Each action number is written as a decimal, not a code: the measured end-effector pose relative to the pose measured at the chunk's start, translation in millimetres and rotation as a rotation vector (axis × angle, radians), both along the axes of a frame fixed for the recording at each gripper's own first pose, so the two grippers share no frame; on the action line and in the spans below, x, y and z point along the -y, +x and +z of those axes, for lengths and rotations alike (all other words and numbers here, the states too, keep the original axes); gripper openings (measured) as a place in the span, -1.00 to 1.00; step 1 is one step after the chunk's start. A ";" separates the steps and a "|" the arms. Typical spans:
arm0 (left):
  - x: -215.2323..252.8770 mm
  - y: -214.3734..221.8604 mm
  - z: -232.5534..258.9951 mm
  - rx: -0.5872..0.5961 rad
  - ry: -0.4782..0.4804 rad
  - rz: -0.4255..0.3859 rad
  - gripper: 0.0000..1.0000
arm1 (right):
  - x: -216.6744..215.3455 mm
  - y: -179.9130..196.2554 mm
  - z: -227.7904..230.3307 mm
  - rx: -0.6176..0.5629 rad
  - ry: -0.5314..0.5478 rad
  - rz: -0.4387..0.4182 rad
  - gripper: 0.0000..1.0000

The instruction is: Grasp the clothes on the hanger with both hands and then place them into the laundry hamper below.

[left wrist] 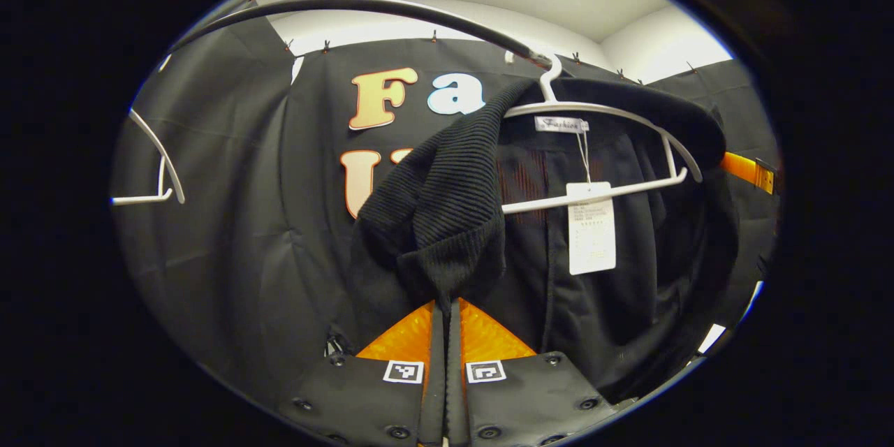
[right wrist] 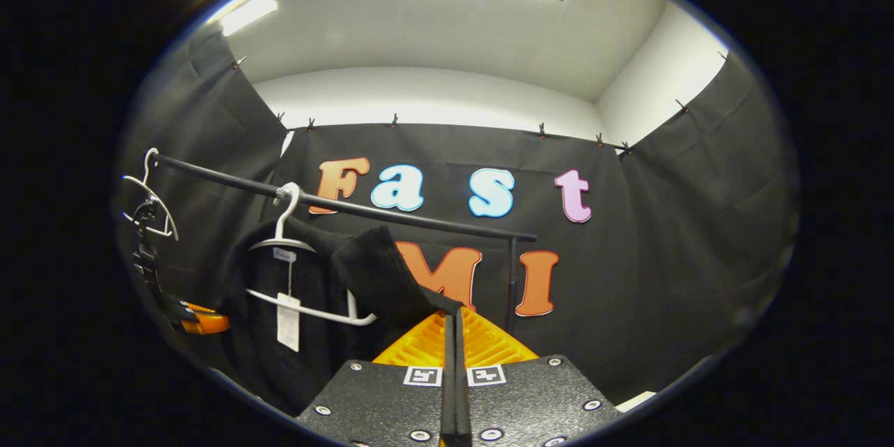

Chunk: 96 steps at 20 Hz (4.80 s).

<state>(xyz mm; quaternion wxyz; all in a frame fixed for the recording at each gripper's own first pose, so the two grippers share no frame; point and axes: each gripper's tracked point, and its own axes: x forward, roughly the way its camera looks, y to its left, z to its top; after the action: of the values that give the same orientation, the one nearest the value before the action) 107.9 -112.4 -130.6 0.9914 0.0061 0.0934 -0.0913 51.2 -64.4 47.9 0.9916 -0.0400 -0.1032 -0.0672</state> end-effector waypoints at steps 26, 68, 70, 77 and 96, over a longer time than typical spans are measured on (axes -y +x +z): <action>-181.9 15.8 27.1 0.032 0.023 0.381 -0.82 | -79.5 83.9 -191.6 -0.189 0.154 0.160 -1.00; -90.4 -107.5 -416.8 -0.672 0.002 0.189 -0.82 | -222.2 46.5 -591.5 -0.855 0.095 0.318 -1.00; -86.9 -114.5 -430.5 -0.699 -0.002 0.183 -0.82 | -229.7 42.2 -611.4 -0.895 0.101 0.321 -1.00; -87.4 -140.2 -489.2 -0.821 0.024 0.179 -0.82 | -236.0 21.4 -686.6 -1.075 0.134 0.300 -1.00; -73.8 -155.6 -496.9 -0.884 0.009 0.206 -0.13 | -204.0 17.3 -690.2 -1.124 0.192 0.227 -0.36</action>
<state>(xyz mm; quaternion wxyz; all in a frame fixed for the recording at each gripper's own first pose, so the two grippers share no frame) -47.7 -38.6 -627.6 0.8601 -0.0383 0.5085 0.0143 68.4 139.5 -642.2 0.8944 0.0318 0.4418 0.0619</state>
